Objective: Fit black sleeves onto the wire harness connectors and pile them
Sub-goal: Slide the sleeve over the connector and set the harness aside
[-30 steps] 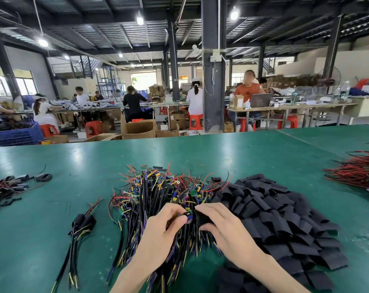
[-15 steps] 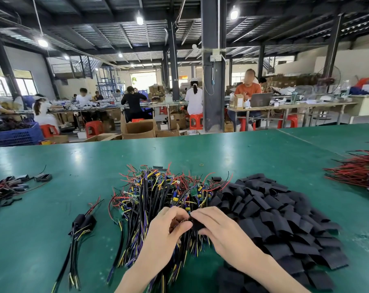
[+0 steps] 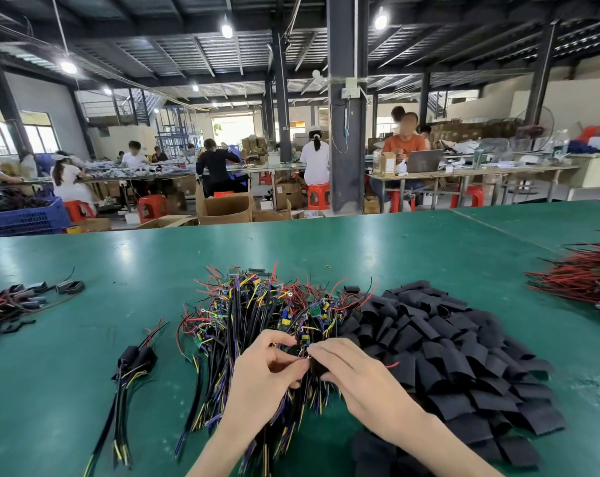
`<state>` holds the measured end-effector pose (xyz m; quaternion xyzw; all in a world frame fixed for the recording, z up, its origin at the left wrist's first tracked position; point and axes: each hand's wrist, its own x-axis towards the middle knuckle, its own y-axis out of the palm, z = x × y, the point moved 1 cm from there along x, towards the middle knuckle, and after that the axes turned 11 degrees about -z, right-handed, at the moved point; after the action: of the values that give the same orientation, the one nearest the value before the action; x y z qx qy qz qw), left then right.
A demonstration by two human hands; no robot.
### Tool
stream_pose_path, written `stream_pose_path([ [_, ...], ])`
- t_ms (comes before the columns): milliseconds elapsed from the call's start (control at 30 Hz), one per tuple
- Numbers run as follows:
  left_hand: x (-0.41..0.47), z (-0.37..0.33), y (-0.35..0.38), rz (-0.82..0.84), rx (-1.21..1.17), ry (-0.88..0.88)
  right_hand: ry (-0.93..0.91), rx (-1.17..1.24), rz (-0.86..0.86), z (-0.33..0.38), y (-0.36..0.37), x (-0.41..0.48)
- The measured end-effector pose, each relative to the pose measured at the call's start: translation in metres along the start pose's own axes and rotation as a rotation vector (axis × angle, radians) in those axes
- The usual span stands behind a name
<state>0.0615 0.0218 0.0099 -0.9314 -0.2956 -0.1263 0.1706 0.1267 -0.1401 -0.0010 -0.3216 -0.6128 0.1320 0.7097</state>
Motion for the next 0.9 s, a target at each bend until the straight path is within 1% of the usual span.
stream_pose_path([
  [100, -0.001, -0.001, 0.0, -0.061, -0.03, -0.017, -0.009, -0.05, -0.019, 0.0, -0.001, 0.001],
  [233, -0.005, -0.003, 0.003, -0.071, -0.031, 0.016, 0.038, -0.027, -0.002, 0.001, 0.001, 0.0],
  [433, -0.009, -0.004, 0.006, -0.093, -0.002, 0.082, 0.217, 0.171, 0.051, -0.001, 0.003, -0.002],
  [567, -0.01, -0.004, 0.007, -0.115, -0.017, 0.113, 0.215, 0.192, 0.036, 0.0, 0.003, -0.001],
  [667, -0.007, -0.008, 0.004, -0.168, 0.0, 0.208, 0.216, 0.184, 0.012, 0.001, 0.001, 0.002],
  [700, -0.005, -0.011, -0.001, -0.218, -0.005, 0.254, 0.203, 0.131, -0.02, -0.001, 0.001, 0.003],
  [767, 0.002, -0.018, -0.017, -0.386, -0.066, 0.344, 0.208, -0.025, -0.088, -0.01, -0.001, 0.002],
  [833, 0.014, -0.02, -0.045, -0.617, -0.129, 0.432, 0.29, -0.164, -0.153, -0.023, -0.002, -0.001],
  [867, 0.023, -0.017, -0.061, -0.733, -0.114, 0.447, 0.344, -0.224, -0.182, -0.031, -0.004, -0.003],
  [900, 0.032, -0.011, -0.078, -0.828, -0.072, 0.425, 0.406, -0.287, -0.193, -0.04, -0.004, -0.005],
])
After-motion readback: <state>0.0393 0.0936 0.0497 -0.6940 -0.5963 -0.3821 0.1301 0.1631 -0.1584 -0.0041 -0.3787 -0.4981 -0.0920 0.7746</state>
